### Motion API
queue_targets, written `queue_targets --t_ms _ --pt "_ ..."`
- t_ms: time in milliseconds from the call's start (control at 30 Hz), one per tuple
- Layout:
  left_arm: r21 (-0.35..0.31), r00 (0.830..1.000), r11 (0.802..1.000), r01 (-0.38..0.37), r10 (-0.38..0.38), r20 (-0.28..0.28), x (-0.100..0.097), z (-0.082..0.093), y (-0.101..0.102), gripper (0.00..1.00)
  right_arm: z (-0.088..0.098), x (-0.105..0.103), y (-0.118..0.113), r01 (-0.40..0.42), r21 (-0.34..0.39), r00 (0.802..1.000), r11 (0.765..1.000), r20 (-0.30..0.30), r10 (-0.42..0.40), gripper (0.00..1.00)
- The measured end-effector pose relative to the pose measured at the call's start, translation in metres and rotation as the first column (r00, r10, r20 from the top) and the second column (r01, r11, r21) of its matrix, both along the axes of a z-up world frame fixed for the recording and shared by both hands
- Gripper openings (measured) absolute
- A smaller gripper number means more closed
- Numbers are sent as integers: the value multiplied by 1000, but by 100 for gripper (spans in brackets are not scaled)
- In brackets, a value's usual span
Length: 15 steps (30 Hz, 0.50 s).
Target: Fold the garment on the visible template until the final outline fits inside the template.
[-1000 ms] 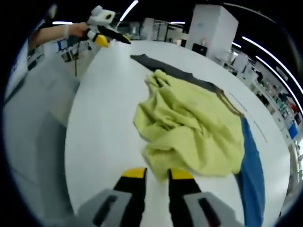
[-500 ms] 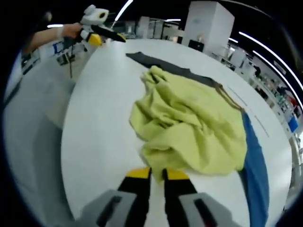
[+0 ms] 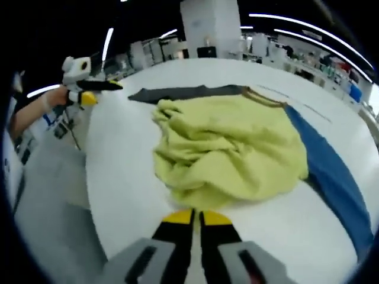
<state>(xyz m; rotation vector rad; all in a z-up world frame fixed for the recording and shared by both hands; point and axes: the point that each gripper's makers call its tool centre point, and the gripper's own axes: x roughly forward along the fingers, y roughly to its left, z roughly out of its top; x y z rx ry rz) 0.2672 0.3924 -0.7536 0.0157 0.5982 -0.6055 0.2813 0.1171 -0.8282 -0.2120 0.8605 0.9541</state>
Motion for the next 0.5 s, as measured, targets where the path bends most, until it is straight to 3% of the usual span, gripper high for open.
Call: queue_targets --t_ms 200,500 --pt "7 1000 1000 15 -14 -24 6 -16 -15 62 25 -13 5 101 149 993 984 -71 -91 0" --pt "63 997 996 56 -52 -63 24 -42 -57 43 38 -24 -5 164 202 984 966 -99 -146 0"
